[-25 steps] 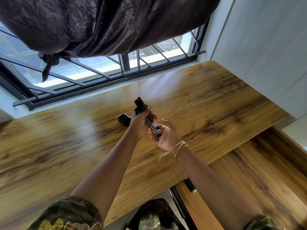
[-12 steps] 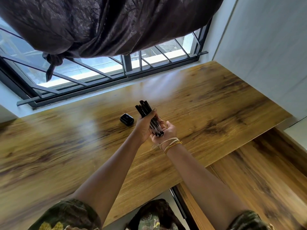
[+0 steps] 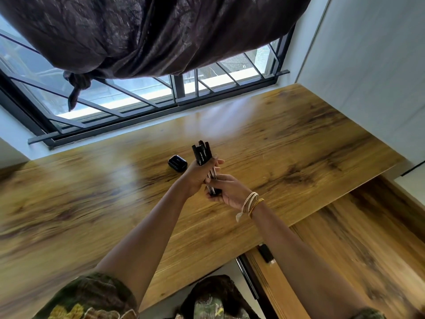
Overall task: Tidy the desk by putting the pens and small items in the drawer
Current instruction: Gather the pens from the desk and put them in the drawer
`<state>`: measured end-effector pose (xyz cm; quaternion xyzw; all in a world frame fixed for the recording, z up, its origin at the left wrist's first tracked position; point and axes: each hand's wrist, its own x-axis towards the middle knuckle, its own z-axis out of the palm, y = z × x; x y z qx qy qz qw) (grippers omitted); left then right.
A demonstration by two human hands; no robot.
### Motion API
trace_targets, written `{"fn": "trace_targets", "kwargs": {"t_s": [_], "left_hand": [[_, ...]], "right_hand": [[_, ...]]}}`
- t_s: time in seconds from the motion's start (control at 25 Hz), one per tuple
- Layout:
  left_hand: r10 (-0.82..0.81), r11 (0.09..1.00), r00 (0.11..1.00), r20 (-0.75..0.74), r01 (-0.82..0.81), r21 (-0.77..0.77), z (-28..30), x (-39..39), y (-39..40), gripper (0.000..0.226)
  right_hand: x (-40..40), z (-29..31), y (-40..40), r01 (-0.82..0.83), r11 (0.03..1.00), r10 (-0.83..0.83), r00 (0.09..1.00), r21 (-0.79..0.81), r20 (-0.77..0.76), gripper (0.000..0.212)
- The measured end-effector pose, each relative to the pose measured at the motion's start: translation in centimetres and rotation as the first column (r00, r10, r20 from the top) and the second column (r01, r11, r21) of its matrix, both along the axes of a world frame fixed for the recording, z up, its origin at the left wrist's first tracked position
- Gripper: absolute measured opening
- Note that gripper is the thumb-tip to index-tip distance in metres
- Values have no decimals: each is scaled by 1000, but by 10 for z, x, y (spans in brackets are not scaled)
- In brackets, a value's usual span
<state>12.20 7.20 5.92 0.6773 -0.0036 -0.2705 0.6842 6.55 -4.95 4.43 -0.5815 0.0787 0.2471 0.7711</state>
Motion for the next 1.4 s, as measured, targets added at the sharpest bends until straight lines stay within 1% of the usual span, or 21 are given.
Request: {"fn": "trace_targets", "kwargs": {"t_s": [0.08, 0.12, 0.2, 0.24, 0.32, 0.4, 0.48, 0.56, 0.6, 0.68, 0.8, 0.84, 0.92, 1.04, 1.08, 1.12, 1.16, 1.24, 1.28, 1.4], "left_hand": [[-98, 995, 995, 16, 98, -30, 6, -4, -2, 34], [-140, 990, 990, 37, 140, -14, 9, -7, -3, 36], [-239, 971, 968, 82, 236, 45, 11, -11, -4, 40], [-280, 959, 955, 98, 274, 67, 9, -11, -3, 41], [-318, 946, 944, 89, 310, 93, 5, -12, -1, 41], [-304, 950, 951, 63, 298, 89, 3, -15, 0, 35], [-255, 966, 967, 16, 255, 39, 2, -22, -1, 29], [-168, 981, 983, -73, 159, -112, -3, -26, -2, 25], [-113, 978, 986, -126, 88, -188, -6, -27, -3, 26], [-31, 958, 980, -199, -27, -285, -10, -32, -6, 28], [44, 958, 973, -226, -106, -268, -17, -46, -15, 22], [58, 960, 970, -235, -119, -255, -19, -53, -18, 20], [56, 963, 965, -255, -120, -241, -26, -65, -26, 16], [52, 971, 960, -276, -113, -211, -29, -87, -41, 10], [57, 970, 957, -283, -120, -212, -31, -94, -46, 12], [55, 964, 955, -292, -127, -233, -34, -102, -50, 19], [43, 956, 953, -298, -126, -265, -36, -109, -53, 30], [-15, 946, 959, -282, -78, -316, -42, -124, -58, 52], [-44, 947, 962, -270, -46, -319, -44, -133, -61, 55], [-74, 970, 966, -246, 13, -242, -45, -158, -74, 49]], "right_hand": [[0, -1, -5, -49, 998, 51, 995, -26, 85, 6], [0, -2, -6, -48, 998, 52, 991, -37, 121, 7], [0, -6, -6, -30, 993, 51, 981, -116, 188, 11], [1, -8, -6, -24, 988, 56, 976, -155, 209, 11], [-2, -10, -7, -28, 983, 66, 976, -180, 209, 14], [-6, -11, -7, -42, 985, 75, 978, -167, 194, 16], [-12, -11, -8, -56, 990, 78, 982, -127, 173, 15], [-19, -12, -12, -68, 996, 75, 988, -57, 139, 14], [-23, -13, -15, -78, 997, 80, 991, -18, 112, 14], [-31, -17, -23, -101, 994, 99, 994, 45, 47, 13], [-46, -23, -38, -142, 982, 150, 987, 121, -64, 9], [-52, -25, -44, -158, 977, 172, 980, 141, -99, 11], [-66, -26, -53, -169, 975, 188, 973, 144, -135, 14], [-92, -31, -68, -130, 982, 152, 975, 136, -165, 15], [-101, -33, -73, -114, 983, 138, 976, 147, -165, 18], [-111, -35, -78, -98, 983, 124, 978, 158, -166, 20], [-121, -37, -81, -83, 982, 112, 979, 167, -170, 21], [-143, -36, -86, -51, 985, 81, 980, 166, -181, 16], [-155, -36, -88, -23, 987, 52, 981, 157, -187, 13], [-187, -39, -94, 44, 986, -11, 979, 160, -203, 15]]}}
